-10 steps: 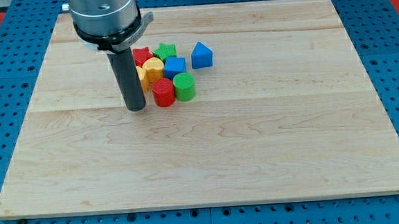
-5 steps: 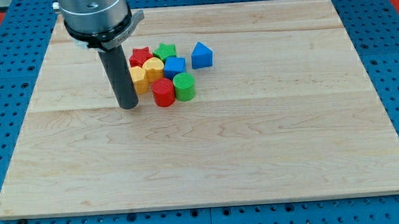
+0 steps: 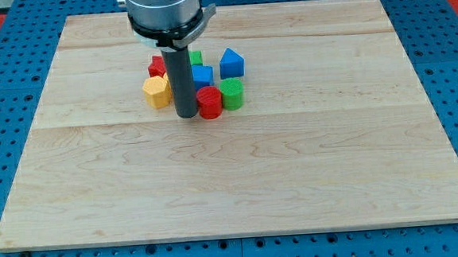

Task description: Push the red circle along with green circle closer to the blue triangle

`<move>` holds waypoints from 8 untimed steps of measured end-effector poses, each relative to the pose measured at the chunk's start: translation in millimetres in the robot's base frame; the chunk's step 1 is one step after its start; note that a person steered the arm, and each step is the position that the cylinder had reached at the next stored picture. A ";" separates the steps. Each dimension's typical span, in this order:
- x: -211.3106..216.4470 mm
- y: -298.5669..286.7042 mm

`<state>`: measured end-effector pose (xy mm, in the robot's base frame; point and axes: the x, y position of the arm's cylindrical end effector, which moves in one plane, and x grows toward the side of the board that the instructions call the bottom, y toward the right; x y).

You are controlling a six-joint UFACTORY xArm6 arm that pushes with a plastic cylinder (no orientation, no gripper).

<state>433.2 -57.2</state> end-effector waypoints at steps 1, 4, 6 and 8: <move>0.0 7.1; 9.1 28.2; 14.6 39.0; 2.6 39.4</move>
<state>435.8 -17.9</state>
